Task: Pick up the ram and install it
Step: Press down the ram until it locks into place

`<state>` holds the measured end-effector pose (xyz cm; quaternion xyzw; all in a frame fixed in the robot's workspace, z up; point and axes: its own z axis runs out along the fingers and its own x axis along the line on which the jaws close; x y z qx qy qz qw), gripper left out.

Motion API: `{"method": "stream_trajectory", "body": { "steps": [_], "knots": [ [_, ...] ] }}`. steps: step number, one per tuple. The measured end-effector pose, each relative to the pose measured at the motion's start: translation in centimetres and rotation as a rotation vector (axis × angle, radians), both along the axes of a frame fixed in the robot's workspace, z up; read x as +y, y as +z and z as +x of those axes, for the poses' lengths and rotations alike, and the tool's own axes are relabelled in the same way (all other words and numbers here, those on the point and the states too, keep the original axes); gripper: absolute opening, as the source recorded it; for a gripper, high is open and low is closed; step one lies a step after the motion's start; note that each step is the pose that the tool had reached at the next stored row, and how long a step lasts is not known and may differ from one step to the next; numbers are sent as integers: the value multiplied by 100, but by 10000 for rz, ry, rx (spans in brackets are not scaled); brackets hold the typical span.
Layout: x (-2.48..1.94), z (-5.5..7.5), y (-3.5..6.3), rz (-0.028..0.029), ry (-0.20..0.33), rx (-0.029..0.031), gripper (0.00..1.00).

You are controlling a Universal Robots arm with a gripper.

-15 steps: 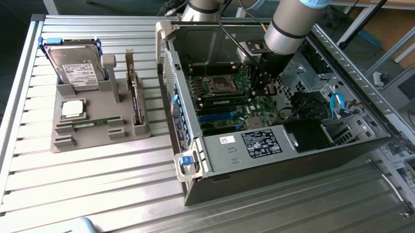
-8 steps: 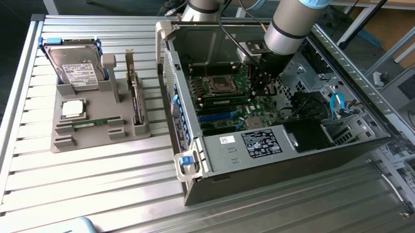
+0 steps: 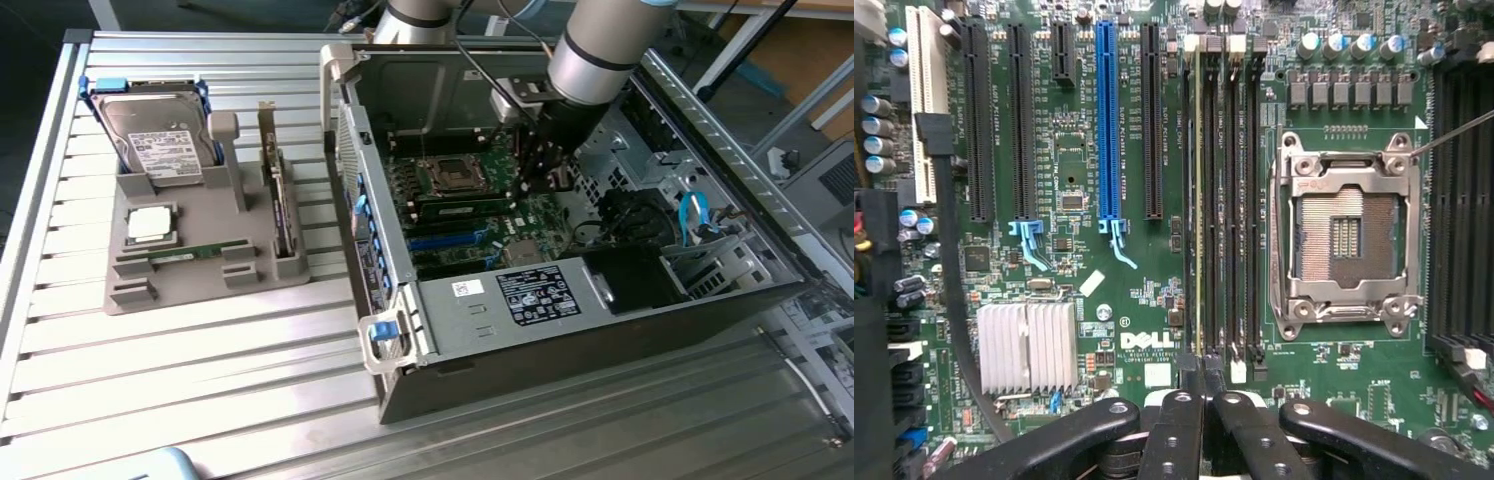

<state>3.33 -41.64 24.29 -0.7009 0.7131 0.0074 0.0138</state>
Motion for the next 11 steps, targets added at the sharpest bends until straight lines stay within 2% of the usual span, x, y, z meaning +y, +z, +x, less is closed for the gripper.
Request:
{"method": "stream_trajectory", "body": {
  "steps": [6, 11],
  "knots": [
    [0, 2, 112, 1, -1, 1, 11],
    [0, 3, 158, 3, 0, 1, 11]
  ]
}}
